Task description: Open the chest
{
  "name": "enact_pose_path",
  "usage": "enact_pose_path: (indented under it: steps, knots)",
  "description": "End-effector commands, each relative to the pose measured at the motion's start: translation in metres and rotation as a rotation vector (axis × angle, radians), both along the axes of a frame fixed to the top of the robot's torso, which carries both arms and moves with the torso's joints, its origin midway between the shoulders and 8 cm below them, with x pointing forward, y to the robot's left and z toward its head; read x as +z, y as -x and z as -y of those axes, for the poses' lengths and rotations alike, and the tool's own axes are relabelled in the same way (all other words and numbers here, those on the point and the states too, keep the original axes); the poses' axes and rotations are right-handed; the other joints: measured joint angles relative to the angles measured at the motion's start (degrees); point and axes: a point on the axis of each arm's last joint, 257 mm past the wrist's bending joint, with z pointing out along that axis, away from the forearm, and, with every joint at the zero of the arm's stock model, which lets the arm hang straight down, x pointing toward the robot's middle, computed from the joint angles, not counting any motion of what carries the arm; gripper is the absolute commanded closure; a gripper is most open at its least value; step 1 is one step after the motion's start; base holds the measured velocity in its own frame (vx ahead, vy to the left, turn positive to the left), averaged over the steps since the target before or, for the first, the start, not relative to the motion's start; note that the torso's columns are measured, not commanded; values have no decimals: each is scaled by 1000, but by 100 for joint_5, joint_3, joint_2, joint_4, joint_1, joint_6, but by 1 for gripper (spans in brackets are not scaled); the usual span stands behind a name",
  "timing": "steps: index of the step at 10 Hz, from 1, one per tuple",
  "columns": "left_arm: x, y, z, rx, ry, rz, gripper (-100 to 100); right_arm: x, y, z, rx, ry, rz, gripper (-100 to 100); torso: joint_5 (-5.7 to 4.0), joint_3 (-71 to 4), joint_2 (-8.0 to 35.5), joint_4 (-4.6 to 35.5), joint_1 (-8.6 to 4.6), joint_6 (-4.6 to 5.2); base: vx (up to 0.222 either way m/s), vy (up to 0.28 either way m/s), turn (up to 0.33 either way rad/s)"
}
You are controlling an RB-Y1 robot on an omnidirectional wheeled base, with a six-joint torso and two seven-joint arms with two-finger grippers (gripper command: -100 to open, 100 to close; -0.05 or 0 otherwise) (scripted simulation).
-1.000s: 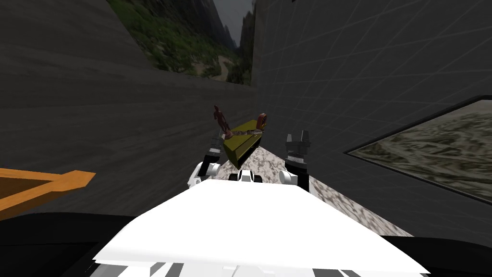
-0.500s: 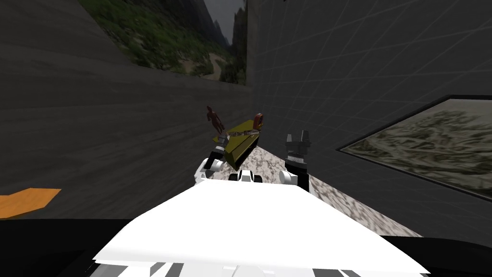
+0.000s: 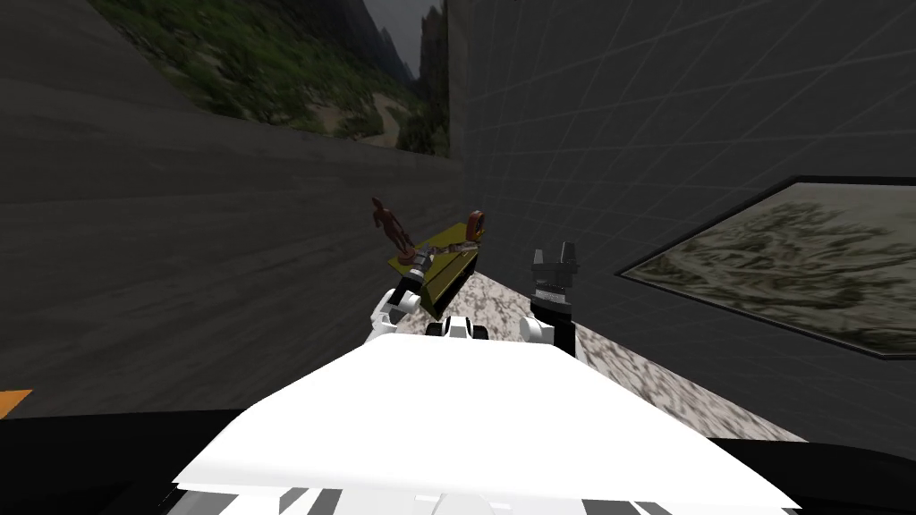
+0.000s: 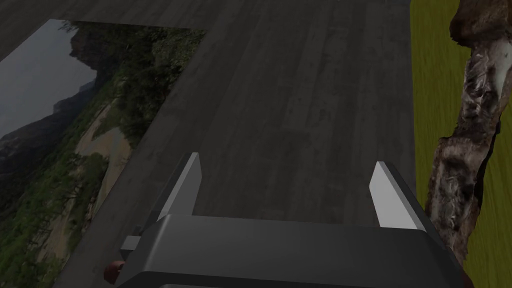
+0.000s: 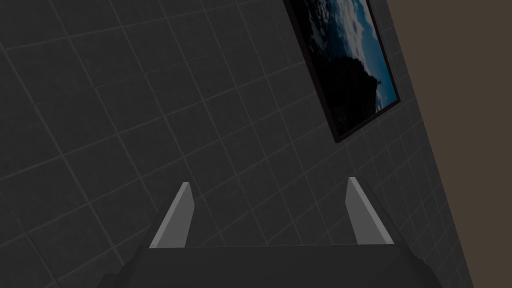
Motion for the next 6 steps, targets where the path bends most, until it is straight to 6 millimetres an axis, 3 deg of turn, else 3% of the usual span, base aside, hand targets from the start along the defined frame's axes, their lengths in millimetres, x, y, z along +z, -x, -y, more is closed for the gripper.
enact_pose_path:
  steps: [1, 6]
  knots:
    - [-23, -17, 18, -34, 12, -86, -100, 0, 0, 0, 0, 0, 0, 0, 1, 1, 1, 0, 1, 3, 43, -19, -145]
    - [-60, -38, 38, -76, 10, -221, -100, 0, 0, 0, 0, 0, 0, 0, 1, 4, 7, 2, 4, 0, 39, -18, -79]
